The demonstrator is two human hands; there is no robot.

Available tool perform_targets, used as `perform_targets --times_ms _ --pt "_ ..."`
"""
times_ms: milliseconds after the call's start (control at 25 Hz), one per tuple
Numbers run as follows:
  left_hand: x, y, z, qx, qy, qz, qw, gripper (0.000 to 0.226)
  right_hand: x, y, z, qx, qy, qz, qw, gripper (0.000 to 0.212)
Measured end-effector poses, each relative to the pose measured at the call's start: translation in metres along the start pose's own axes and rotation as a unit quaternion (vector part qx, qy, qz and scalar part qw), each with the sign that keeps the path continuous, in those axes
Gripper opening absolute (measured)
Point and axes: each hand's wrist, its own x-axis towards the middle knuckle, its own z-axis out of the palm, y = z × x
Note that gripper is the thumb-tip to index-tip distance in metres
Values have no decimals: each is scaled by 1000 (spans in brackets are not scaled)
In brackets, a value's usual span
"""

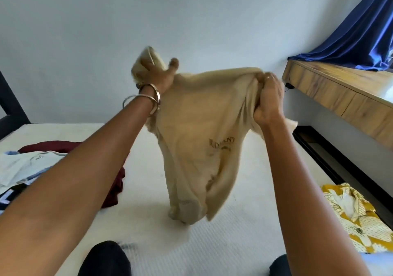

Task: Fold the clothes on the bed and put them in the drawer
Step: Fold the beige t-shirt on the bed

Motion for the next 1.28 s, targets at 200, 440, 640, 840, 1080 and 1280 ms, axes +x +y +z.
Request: perform_targets --times_ms 200,440,640,840,1080,1280 --pt "-52 3 39 -73 -232 302 922 105 -3 -13 59 -305 -223 -138 916 11" --pt "-44 -15 44 -184 -45 61 980 22 -30 85 -46 -229 -61 25 971 57" --pt "-49 8 33 -355 -99 -22 929 17 -80 174 -74 -328 -260 220 881 38" --pt "-6 -24 -21 -413 -42 -84 906 43 -44 139 -60 -245 -203 119 940 29" --pt "18 -48 -33 -486 -26 -103 868 30 -18 68 -50 -130 -382 252 880 23" --pt "11 -55 -27 -463 19 -84 882 21 3 71 -59 -622 -337 144 692 28"
